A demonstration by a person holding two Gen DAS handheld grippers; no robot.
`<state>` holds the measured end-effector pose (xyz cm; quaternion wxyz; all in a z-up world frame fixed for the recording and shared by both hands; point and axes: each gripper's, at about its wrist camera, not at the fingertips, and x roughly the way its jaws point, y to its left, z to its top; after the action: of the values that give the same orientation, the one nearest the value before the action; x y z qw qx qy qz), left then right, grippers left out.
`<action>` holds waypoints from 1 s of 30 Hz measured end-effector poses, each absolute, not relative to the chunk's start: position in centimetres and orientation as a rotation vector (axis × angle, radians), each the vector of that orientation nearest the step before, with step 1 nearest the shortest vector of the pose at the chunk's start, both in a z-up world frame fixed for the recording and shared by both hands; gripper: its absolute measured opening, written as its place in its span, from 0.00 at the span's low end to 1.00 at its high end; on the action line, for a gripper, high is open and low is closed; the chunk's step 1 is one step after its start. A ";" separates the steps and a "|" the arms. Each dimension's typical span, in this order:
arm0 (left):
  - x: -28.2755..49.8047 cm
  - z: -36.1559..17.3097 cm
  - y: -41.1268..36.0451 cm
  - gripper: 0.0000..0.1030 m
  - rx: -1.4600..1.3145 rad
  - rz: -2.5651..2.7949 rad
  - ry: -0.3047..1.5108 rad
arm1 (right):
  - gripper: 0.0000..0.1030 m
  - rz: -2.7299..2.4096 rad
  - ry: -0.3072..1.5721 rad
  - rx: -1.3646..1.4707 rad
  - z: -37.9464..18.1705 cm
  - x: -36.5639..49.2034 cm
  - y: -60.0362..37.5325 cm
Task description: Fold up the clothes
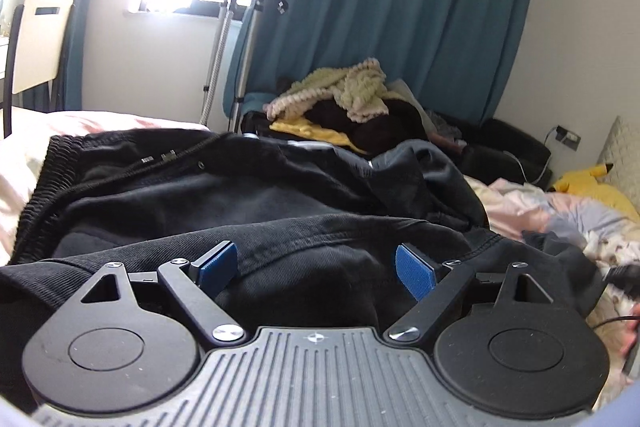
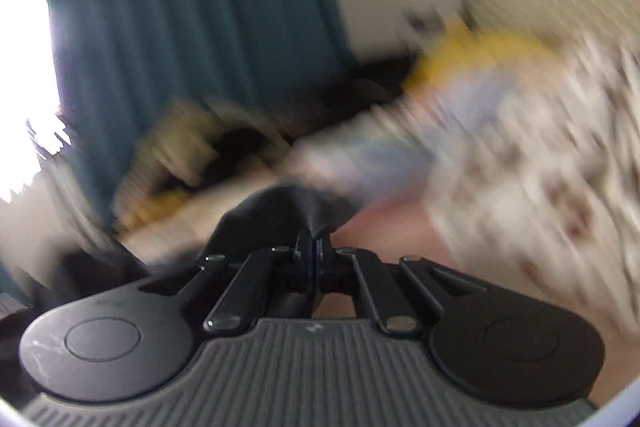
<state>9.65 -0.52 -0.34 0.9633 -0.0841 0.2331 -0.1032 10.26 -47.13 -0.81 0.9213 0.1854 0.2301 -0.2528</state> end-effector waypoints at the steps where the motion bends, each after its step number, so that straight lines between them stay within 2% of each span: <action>1: 9.6 -0.5 -0.8 0.86 -0.160 -0.214 0.478 | 0.03 -0.532 0.534 0.409 -2.4 10.6 -48.1; 3: 9.5 -0.6 -1.2 0.86 -0.135 -0.217 0.478 | 0.04 -0.543 0.614 0.462 -4.7 11.1 -49.3; 8: 9.2 -1.0 -1.6 0.86 -0.114 -0.239 0.484 | 0.11 -0.530 0.604 0.374 -4.8 12.3 -47.5; 10: 9.4 -1.1 -1.6 0.86 -0.114 -0.245 0.489 | 0.20 -0.529 0.572 0.415 -4.2 11.9 -47.7; 11: 9.3 -1.1 -1.7 0.86 -0.115 -0.246 0.491 | 0.28 -0.531 0.552 0.447 -4.0 11.7 -48.0; 13: 9.2 -1.1 -1.8 0.86 -0.121 -0.247 0.495 | 0.34 -0.540 0.504 0.487 -3.5 11.0 -48.4; 15: 9.4 -1.2 -1.8 0.86 -0.128 -0.246 0.496 | 0.53 -0.581 0.456 0.492 -2.7 10.6 -48.1; 20: 9.6 -1.3 -1.8 0.85 -0.135 -0.260 0.510 | 0.69 -0.579 0.357 0.475 -0.9 9.8 -47.3; 26: 9.8 -1.7 -2.1 0.85 -0.111 -0.249 0.516 | 0.77 -0.458 0.398 0.393 -0.8 11.7 -45.4; 30: 10.6 -2.7 -2.3 0.84 -0.096 -0.208 0.543 | 0.76 -0.429 0.484 0.346 -2.0 13.3 -44.5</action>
<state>10.63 -2.28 -2.67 0.9569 -0.0475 0.2674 -0.1026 13.29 -44.49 -1.99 0.9334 0.1693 0.2367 -0.2097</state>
